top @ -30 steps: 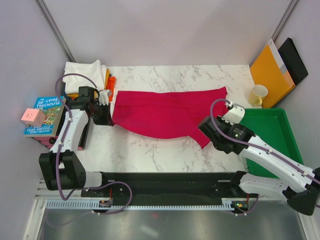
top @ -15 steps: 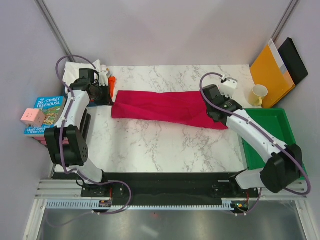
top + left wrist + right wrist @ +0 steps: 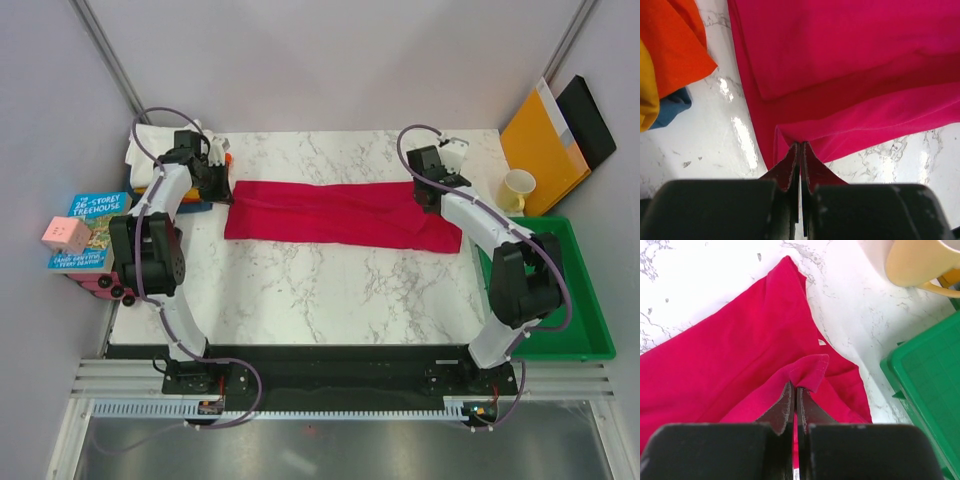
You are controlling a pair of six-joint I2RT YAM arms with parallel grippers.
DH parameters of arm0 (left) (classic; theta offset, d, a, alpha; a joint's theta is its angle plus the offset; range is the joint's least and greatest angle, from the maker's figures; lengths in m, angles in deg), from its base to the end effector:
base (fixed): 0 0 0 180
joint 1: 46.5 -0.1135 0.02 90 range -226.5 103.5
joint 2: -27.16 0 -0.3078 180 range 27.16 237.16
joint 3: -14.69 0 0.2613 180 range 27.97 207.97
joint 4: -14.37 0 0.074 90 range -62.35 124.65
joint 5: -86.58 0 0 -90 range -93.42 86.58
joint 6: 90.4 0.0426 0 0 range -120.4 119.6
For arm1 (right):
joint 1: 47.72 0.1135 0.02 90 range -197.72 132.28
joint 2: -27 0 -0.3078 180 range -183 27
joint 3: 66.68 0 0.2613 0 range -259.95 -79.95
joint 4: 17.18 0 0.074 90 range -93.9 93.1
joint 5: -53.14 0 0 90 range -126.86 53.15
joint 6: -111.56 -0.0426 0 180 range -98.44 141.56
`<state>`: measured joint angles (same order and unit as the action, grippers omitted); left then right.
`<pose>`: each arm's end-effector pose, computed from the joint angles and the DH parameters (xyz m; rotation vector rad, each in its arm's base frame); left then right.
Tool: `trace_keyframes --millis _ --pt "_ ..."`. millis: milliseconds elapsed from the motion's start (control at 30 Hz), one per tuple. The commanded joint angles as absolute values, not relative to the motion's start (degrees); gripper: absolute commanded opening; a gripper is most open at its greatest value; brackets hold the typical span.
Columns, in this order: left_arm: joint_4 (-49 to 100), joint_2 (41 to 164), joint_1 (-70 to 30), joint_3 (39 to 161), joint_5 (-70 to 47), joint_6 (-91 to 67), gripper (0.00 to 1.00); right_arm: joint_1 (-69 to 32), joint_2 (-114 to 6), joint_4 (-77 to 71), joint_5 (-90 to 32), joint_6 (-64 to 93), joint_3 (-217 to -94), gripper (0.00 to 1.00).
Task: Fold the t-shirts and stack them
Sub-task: Fold the other side of the tshirt into a rectangle
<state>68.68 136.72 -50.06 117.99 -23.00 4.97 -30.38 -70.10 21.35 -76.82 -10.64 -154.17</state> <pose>0.4389 0.0130 0.2756 0.1576 2.5764 -0.3909 0.3774 0.0892 0.2959 0.5829 2.1241 -0.3706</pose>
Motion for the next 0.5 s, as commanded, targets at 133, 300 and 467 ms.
trace_keyframes --millis 133,300,467 --pt "66.05 140.18 -48.35 121.22 -21.62 3.56 0.02 -30.76 -75.91 17.19 -74.91 -7.27 -165.29 0.0" --pt "65.79 140.98 -48.35 121.57 -21.09 3.91 0.02 -30.76 -80.83 17.46 -74.3 -7.09 -170.48 0.0" --pt "65.79 142.82 -48.35 122.54 -20.12 3.91 0.02 -31.37 -84.27 17.37 -74.04 -7.27 -172.33 0.0"
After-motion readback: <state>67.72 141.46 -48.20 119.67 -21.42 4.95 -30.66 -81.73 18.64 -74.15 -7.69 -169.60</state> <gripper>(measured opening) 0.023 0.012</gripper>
